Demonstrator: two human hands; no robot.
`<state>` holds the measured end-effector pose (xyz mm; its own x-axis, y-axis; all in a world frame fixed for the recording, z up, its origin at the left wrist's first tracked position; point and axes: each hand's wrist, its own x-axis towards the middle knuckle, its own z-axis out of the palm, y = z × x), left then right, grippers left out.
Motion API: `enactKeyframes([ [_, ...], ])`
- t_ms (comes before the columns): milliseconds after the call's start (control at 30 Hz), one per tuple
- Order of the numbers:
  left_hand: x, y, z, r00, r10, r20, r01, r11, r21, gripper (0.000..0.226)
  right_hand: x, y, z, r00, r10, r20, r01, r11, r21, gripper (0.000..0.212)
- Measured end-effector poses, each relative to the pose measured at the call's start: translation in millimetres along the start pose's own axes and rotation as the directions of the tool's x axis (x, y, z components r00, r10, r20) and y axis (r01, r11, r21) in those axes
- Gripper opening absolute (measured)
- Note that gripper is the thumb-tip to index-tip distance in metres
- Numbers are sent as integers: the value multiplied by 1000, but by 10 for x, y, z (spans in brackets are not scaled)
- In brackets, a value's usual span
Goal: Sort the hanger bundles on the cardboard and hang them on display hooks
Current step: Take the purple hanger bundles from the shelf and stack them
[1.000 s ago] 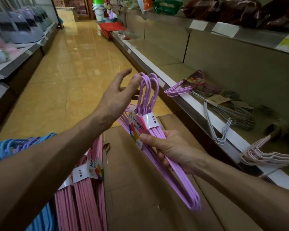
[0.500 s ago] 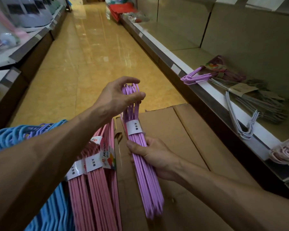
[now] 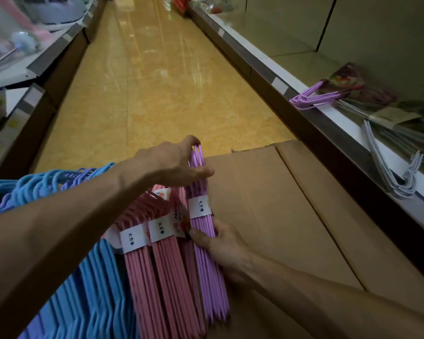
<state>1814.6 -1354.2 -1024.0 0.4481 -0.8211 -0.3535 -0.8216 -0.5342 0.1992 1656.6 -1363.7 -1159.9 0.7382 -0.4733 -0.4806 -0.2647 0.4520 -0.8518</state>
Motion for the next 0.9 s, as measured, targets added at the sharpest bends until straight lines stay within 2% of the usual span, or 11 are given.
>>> enactKeyframes([
  [67,-25,-86,29,1000,2,0,-2,994,108,84,34,72,53,1000,-1,6,2,1000,-12,21],
  [133,-30,-194,58,999,6,-39,0,989,145,88,69,126,102,1000,-16,13,16,999,-31,21],
  [300,-34,-411,108,991,10,-132,9,990,142,77,104,192,196,1000,-27,2,27,992,-126,20],
  [400,11,-422,100,987,25,-161,4,984,178,68,62,107,212,998,-52,-33,39,949,-314,21],
  [533,107,-328,89,967,77,-244,-2,955,296,58,-82,-74,187,1000,-5,-22,-12,718,-696,35],
  [667,224,-226,145,959,77,-272,1,961,275,53,-262,-262,-40,997,52,-53,-71,466,-882,26],
  [700,247,-209,170,954,78,-290,1,965,263,51,-276,-282,-124,997,39,-69,-79,451,-889,25],
  [800,310,-104,216,899,169,-404,-46,954,297,43,-279,-303,-375,995,-28,-91,-64,513,-856,20],
  [900,358,91,210,854,236,-464,-180,970,162,34,-254,-364,-653,989,-81,-123,-54,576,-816,15],
])
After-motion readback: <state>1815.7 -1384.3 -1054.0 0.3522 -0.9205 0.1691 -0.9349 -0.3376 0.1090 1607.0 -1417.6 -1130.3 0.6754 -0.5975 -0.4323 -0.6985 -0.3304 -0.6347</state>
